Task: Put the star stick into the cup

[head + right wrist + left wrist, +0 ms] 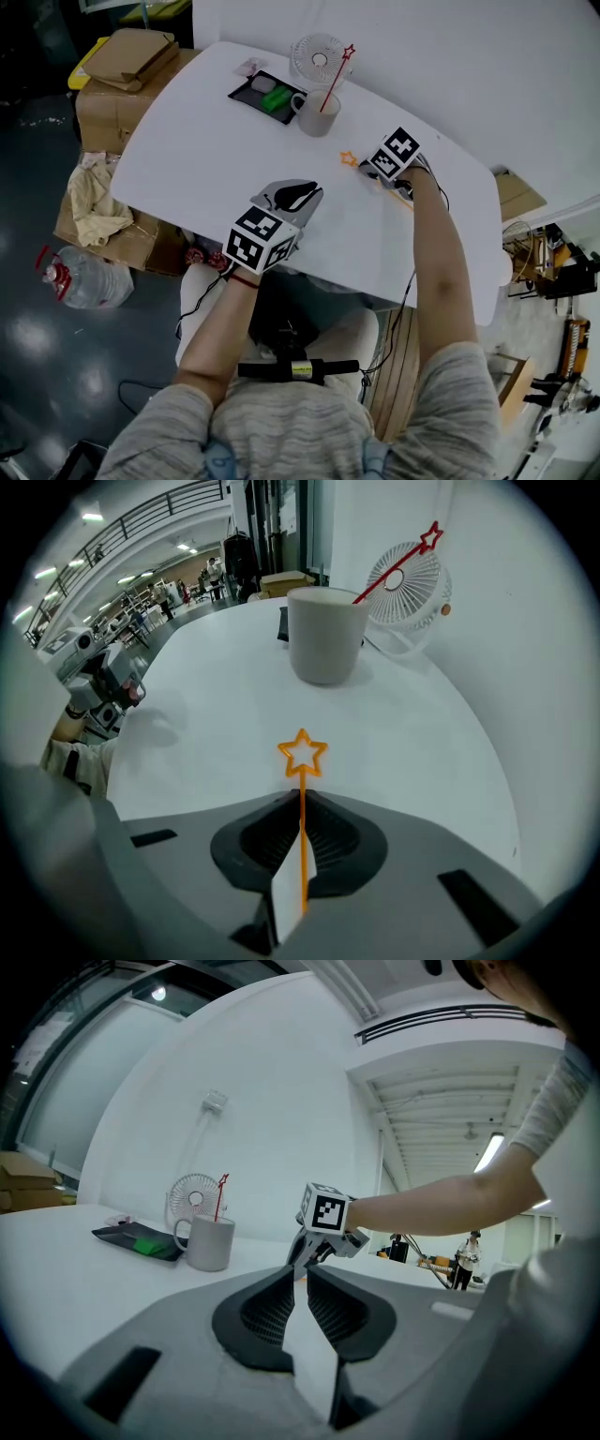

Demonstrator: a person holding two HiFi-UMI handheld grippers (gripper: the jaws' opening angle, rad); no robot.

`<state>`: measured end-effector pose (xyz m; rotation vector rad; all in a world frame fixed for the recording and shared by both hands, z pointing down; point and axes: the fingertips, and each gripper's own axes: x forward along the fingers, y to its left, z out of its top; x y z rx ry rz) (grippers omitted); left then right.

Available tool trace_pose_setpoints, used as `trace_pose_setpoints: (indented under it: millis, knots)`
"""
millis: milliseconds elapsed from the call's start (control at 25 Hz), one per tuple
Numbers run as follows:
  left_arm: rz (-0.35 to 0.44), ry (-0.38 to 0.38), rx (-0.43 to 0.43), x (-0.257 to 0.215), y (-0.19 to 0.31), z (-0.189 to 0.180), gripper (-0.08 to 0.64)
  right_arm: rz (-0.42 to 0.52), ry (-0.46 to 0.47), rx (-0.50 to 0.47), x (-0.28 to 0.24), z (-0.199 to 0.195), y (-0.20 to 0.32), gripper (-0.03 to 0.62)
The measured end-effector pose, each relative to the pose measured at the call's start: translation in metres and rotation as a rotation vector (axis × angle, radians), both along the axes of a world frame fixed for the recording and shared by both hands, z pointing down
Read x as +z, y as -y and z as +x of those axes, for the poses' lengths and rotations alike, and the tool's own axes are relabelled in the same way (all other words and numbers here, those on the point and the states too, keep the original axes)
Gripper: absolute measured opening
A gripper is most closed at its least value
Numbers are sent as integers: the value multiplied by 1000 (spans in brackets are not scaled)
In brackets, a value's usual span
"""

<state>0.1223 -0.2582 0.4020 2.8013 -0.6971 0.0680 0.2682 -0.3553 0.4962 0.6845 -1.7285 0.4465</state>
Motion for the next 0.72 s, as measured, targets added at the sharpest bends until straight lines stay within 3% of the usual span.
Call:
trace_pose_setpoints:
  millis: [120, 240, 520, 720]
  knots:
    - [2, 4, -3, -2, 0, -1, 54, 37, 17, -7, -3, -2, -2, 20]
    - [5, 8, -10, -3, 0, -4, 54, 111, 129, 16, -21, -13, 1, 19]
    - [1, 17, -7, 1, -1, -4, 54, 363, 371, 56, -113, -46, 34, 18]
    - [0, 16, 0, -1, -1, 1, 54, 562, 481, 57, -183, -72, 57, 18]
